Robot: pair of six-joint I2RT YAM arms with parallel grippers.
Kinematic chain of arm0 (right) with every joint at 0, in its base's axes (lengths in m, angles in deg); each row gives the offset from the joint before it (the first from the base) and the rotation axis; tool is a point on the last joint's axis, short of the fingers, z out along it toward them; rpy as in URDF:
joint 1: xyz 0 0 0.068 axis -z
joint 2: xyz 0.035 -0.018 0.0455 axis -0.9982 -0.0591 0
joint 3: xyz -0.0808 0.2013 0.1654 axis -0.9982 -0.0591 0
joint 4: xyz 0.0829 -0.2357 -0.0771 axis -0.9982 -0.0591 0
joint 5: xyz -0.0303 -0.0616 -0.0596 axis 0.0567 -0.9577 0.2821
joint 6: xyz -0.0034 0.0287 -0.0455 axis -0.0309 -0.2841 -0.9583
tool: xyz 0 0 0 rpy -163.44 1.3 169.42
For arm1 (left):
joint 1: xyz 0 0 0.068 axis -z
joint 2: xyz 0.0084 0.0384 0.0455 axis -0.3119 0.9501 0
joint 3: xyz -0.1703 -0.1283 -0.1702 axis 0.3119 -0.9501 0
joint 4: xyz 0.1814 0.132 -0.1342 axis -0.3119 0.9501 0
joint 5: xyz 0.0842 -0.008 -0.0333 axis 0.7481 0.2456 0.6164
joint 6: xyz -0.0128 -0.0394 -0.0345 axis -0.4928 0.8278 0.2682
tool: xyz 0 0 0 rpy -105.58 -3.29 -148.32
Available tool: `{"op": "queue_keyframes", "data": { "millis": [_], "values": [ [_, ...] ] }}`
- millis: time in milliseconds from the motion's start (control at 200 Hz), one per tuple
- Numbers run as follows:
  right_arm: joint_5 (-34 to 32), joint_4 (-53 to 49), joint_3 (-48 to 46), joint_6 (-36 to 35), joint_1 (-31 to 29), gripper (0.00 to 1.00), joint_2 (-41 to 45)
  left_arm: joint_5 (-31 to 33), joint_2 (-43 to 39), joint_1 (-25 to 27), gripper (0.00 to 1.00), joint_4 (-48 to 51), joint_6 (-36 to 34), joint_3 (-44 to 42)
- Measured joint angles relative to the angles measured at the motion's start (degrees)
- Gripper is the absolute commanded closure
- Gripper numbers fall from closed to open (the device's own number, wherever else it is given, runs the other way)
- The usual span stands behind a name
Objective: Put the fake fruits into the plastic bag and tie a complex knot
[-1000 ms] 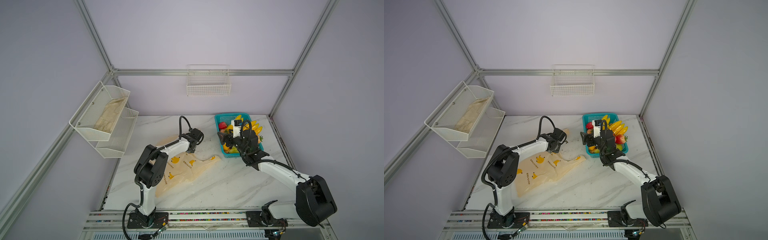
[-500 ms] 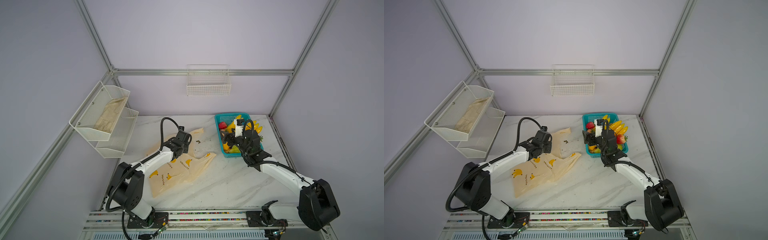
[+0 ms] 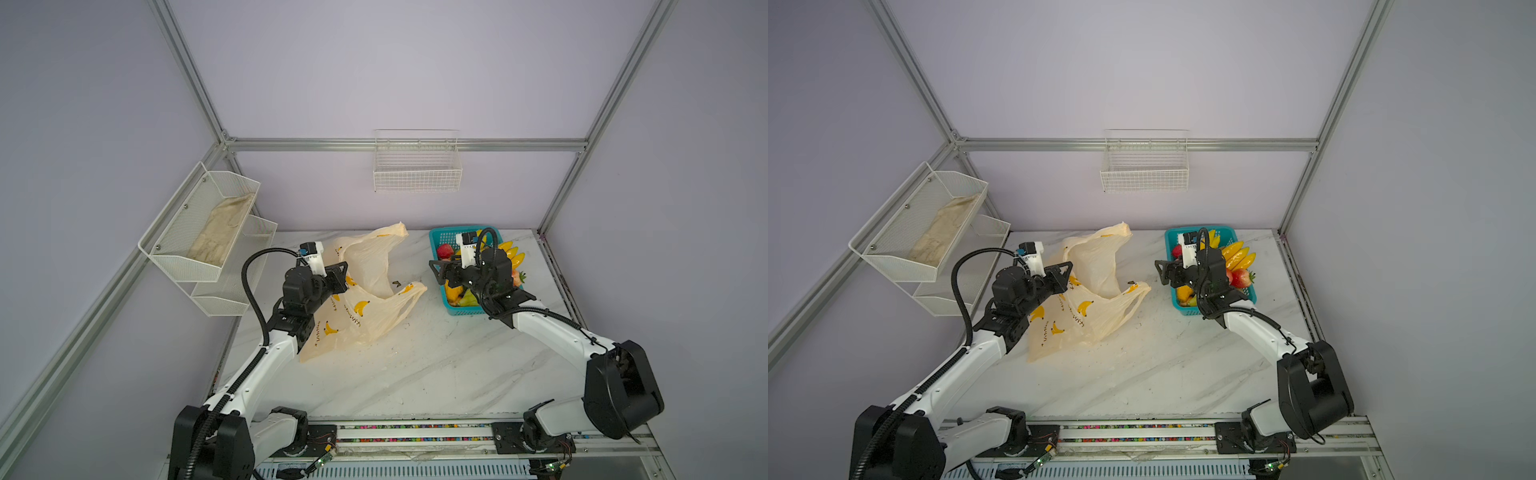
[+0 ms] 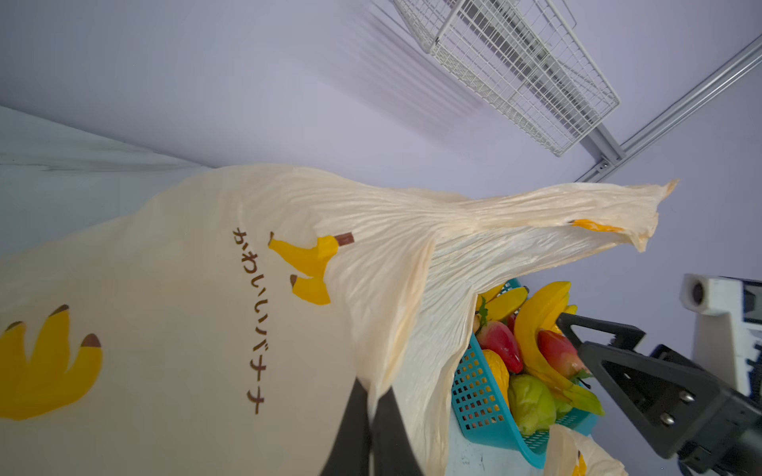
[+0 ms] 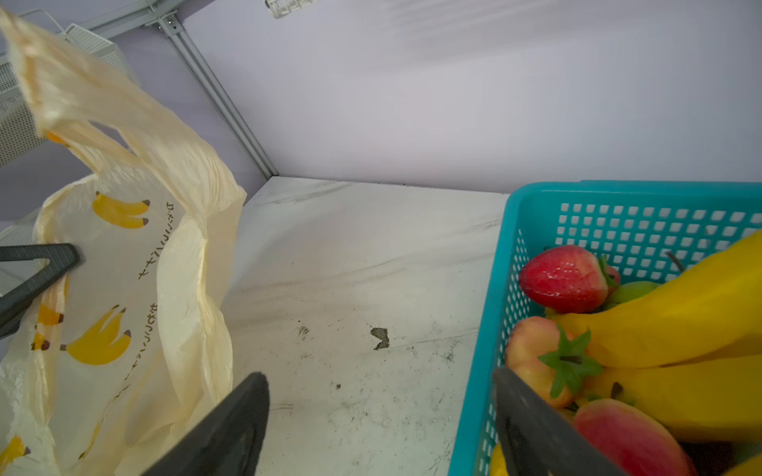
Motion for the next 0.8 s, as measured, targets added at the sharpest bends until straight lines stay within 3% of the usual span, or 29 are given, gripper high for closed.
{"op": "queue_keyframes", "data": {
  "millis": [205,325,510,690,800],
  "values": [
    [13.84,0.87,2.86,0.09,0.24,0.2,-9.11,-4.5,0.0,-0.74,1.0,-3.08,1.62,-0.72],
    [22.82,3.37,3.06,0.42,-0.55,0.18,-13.62,-5.9,0.0,-0.85,1.0,-3.61,2.34,-0.92],
    [31.52,11.76,2.16,2.58,-4.07,0.15,-14.78,-7.28,0.79,-0.85,1.0,-4.44,2.62,-0.92],
    [34.16,19.32,-0.59,4.63,-6.16,0.15,-14.82,-9.97,3.04,-0.85,1.0,-5.99,3.21,-0.9],
    [31.32,22.77,-0.17,6.27,-7.89,0.27,-16.13,-11.76,4.35,-0.85,1.0,-6.99,4.33,-0.9]
  ]
}}
